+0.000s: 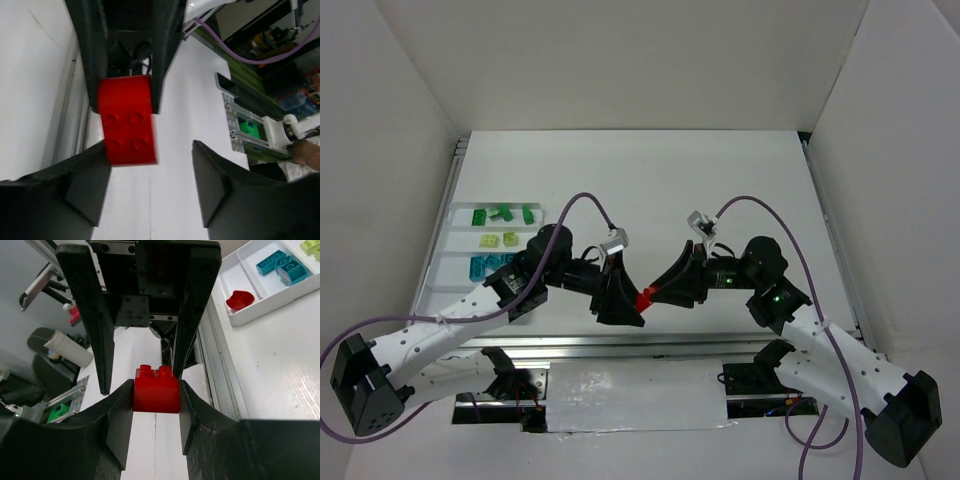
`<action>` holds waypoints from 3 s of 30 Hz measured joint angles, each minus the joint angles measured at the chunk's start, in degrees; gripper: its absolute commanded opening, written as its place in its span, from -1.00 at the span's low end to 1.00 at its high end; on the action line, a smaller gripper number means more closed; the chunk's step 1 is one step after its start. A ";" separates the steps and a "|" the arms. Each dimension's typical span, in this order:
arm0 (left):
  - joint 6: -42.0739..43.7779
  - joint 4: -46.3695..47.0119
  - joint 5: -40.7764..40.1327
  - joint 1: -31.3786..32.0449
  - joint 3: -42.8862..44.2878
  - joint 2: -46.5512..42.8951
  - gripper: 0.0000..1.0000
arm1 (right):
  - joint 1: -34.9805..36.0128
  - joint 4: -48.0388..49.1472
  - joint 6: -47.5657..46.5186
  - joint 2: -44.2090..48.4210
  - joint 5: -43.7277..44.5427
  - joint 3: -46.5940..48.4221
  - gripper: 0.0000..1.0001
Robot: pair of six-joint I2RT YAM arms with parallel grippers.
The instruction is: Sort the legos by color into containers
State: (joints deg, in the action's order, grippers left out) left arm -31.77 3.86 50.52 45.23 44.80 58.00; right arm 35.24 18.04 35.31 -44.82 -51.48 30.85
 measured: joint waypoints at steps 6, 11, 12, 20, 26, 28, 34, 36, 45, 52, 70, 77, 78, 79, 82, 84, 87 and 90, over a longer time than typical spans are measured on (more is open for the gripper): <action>0.15 -2.71 -4.17 0.02 1.79 1.55 -1.00 | -0.04 0.61 -0.48 -0.13 -0.17 0.26 -0.91; 0.52 -6.43 -8.28 0.24 4.26 1.84 -1.00 | -0.22 0.70 -0.68 -0.22 1.86 0.35 1.00; 0.55 -7.50 -10.29 0.04 5.18 1.88 -1.00 | -0.20 -0.24 -0.72 -0.24 4.26 0.35 0.99; -3.39 -21.53 -34.71 -26.53 7.41 1.68 -1.00 | -2.99 -13.42 0.02 0.07 26.25 0.42 0.99; -12.98 -33.46 -52.06 -57.46 -4.92 -11.67 -1.00 | -4.02 -18.18 -0.02 0.87 30.18 0.42 0.99; -15.56 -37.07 -55.34 -61.75 -7.08 -16.68 -1.00 | -4.11 -18.53 -0.02 1.22 30.10 0.42 0.99; -19.67 -39.43 -59.63 -70.03 -8.26 -14.49 -1.00 | -4.26 -18.91 -0.24 1.46 28.98 0.42 0.99; -19.65 -39.32 -59.63 -72.83 -8.44 -10.78 -1.00 | -4.28 -18.93 -0.31 1.77 28.37 0.39 0.99; -21.11 -39.06 -62.82 -80.24 -8.87 -6.99 -0.99 | -4.28 -19.39 -1.73 2.36 26.56 0.39 1.00; -21.05 -37.73 -63.30 -83.25 -10.51 -3.45 -0.24 | -4.28 -19.37 -1.75 2.25 25.68 0.39 0.99; -14.47 -33.42 -51.63 -87.21 -9.16 -7.30 0.99 | -4.28 -27.15 3.13 -6.29 39.06 4.50 1.00; -7.39 -29.57 -42.21 -75.84 -6.71 -15.96 0.99 | -4.42 -42.84 14.25 -20.48 68.26 14.62 0.99; -6.82 -29.16 -41.24 -74.36 -6.71 -16.52 0.99 | -4.59 -44.78 15.63 -22.47 71.25 15.26 1.00; -6.03 -29.05 -40.70 -72.26 -6.69 -17.09 0.99 | -4.76 -46.75 16.85 -24.48 73.92 15.78 0.99; -4.26 -29.29 -39.30 -68.52 -6.29 -17.18 0.99 | -5.66 -49.92 18.93 -29.05 78.62 15.98 0.99; -3.02 -29.16 -37.94 -66.84 -5.99 -16.24 0.99 | -6.49 -50.31 19.58 -31.34 79.84 15.98 0.97; -2.43 -29.16 -36.20 -64.65 -5.97 -14.75 0.99 | -7.85 -50.25 20.61 -34.34 81.24 15.93 0.93; -1.81 -29.07 -34.25 -63.28 -5.99 -13.88 0.99 | -9.14 -49.57 20.61 -35.82 81.24 15.17 0.75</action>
State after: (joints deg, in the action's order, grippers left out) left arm -33.58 -25.21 16.27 -18.04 38.81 44.12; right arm 26.11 -31.53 55.92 -80.64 29.76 46.02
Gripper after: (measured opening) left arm 0.995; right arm 0.934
